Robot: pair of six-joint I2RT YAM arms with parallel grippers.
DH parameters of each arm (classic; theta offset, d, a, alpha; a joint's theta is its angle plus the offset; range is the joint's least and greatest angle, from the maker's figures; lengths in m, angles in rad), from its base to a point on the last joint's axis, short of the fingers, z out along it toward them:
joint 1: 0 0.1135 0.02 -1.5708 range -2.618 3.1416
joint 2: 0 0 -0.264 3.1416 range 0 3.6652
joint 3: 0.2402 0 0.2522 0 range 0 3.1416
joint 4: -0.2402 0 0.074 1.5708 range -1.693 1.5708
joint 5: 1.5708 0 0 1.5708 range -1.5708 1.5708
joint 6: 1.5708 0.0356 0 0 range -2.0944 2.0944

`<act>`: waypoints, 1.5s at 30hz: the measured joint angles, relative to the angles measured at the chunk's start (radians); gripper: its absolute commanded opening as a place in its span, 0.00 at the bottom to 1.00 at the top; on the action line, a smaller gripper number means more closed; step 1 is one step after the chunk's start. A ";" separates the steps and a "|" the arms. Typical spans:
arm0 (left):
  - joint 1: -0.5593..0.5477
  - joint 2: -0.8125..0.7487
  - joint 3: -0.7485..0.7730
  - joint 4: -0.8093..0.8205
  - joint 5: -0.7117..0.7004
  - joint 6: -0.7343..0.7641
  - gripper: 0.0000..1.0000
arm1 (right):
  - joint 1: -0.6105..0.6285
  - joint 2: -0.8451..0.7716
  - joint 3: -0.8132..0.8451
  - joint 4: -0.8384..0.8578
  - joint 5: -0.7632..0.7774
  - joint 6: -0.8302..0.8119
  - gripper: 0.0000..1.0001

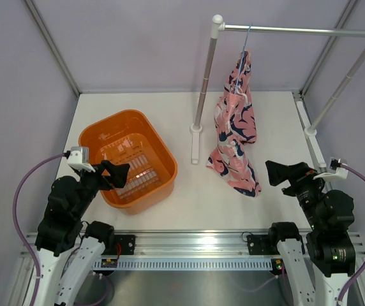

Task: Remove the shorts from the hanger

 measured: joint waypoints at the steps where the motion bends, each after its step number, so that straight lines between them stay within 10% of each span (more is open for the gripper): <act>1: 0.000 -0.002 0.000 0.000 0.000 0.000 0.99 | 0.000 0.000 0.000 0.000 0.000 -0.001 0.99; 19: -0.003 -0.005 0.000 0.001 0.003 0.000 0.99 | 0.000 0.100 0.135 -0.016 0.002 -0.042 1.00; 32: -0.004 -0.012 0.000 0.001 0.011 0.001 0.99 | 0.010 0.749 0.658 0.125 -0.028 -0.075 0.99; 45: -0.008 -0.023 0.000 0.002 0.020 0.001 0.99 | 0.346 1.276 1.180 0.063 0.354 -0.265 0.93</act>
